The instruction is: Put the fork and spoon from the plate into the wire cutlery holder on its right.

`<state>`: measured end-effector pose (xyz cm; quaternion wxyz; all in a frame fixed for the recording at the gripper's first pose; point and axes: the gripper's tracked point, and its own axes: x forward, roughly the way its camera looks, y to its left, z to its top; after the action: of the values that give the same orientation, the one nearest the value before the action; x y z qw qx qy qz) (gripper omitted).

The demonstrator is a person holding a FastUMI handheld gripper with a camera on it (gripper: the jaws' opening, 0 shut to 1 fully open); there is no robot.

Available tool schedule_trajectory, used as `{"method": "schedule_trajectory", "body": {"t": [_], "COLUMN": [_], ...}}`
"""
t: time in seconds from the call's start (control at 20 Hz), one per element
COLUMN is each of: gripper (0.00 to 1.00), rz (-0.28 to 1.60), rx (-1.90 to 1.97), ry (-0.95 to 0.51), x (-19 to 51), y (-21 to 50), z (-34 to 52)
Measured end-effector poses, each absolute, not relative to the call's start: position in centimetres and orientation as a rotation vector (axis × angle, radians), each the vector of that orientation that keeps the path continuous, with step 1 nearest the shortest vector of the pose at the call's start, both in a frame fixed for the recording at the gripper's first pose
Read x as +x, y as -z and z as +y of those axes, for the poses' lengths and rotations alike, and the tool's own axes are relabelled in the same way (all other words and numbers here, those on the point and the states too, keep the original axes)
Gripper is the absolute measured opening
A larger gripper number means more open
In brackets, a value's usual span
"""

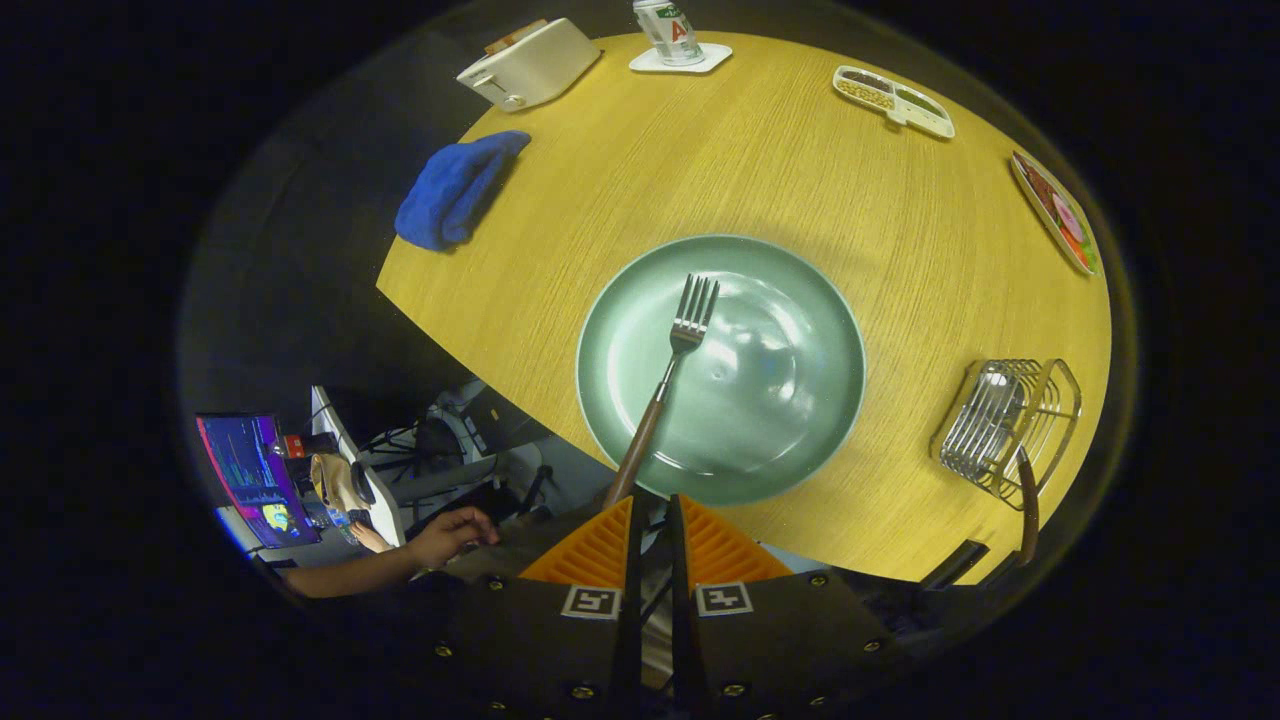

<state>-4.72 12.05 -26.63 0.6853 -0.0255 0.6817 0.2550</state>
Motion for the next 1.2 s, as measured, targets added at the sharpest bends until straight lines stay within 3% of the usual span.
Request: {"method": "schedule_trajectory", "body": {"t": [0.35,1.2], "gripper": [0.22,0.22], "rz": [1.554,1.625], "rx": [-0.054,-0.163], "ry": [-0.537,-0.459], "x": [-5.1,-4.2], "y": [30.0,35.1], "z": [14.7,10.8]}}
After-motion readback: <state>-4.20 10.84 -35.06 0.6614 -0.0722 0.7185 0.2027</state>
